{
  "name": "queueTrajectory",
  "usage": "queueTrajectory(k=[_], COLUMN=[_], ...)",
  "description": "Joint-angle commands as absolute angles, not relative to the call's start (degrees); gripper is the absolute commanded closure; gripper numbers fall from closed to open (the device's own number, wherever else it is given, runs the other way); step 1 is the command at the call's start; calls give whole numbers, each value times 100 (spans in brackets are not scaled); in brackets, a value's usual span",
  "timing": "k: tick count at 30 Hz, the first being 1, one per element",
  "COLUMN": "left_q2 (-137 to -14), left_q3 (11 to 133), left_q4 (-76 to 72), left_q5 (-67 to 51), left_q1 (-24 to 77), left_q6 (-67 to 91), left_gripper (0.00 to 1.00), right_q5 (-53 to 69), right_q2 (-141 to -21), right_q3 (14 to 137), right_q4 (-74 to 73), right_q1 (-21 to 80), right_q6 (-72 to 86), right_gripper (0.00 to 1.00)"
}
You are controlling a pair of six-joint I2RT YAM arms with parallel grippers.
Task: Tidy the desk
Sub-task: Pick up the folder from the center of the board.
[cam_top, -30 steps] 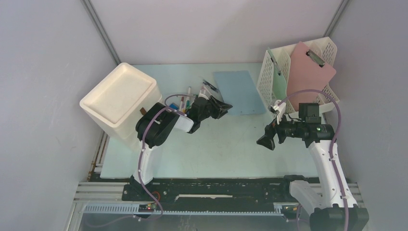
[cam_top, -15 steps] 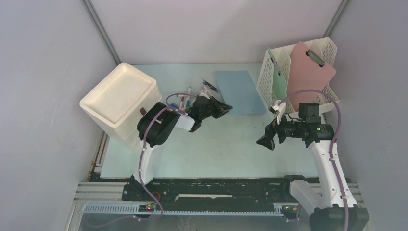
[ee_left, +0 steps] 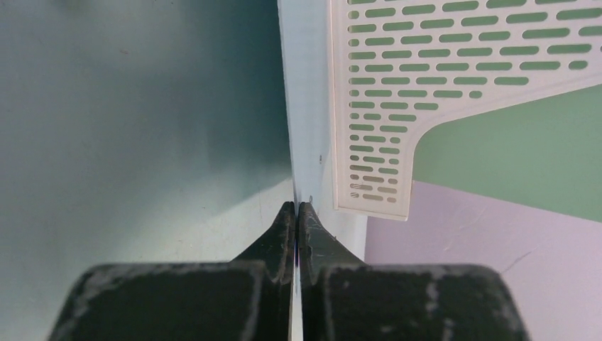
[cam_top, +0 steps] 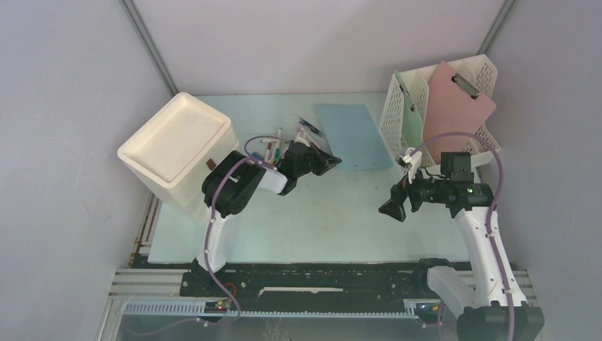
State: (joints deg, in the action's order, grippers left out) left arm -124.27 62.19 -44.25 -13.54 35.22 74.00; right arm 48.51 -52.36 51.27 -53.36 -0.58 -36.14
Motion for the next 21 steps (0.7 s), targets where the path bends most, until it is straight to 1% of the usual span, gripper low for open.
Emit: queueTrajectory(k=[1, 7, 15, 21], left_q2=[-11777, -11174, -10404, -9827], left_q3=[6026, 5676, 5200, 4953], left_q4=[-4541, -4403, -4275, -3840], left_q5=[-1182, -1146, -1381, -1487], left_q1=[3488, 3440, 3409, 3403], left_q6=[6684, 6100, 5451, 4845], left_gripper=[100, 100, 100, 100], right_q5=[4880, 4916, 5039, 5071], right_q2=[-5190, -5184, -5176, -5180], right_q3=[5100, 5098, 5097, 5080], right_q4=[-5295, -5308, -5360, -5344], right_q1=[-17, -12, -12, 150], right_q6=[-3724, -3743, -3844, -3884], right_gripper=[0, 0, 0, 0])
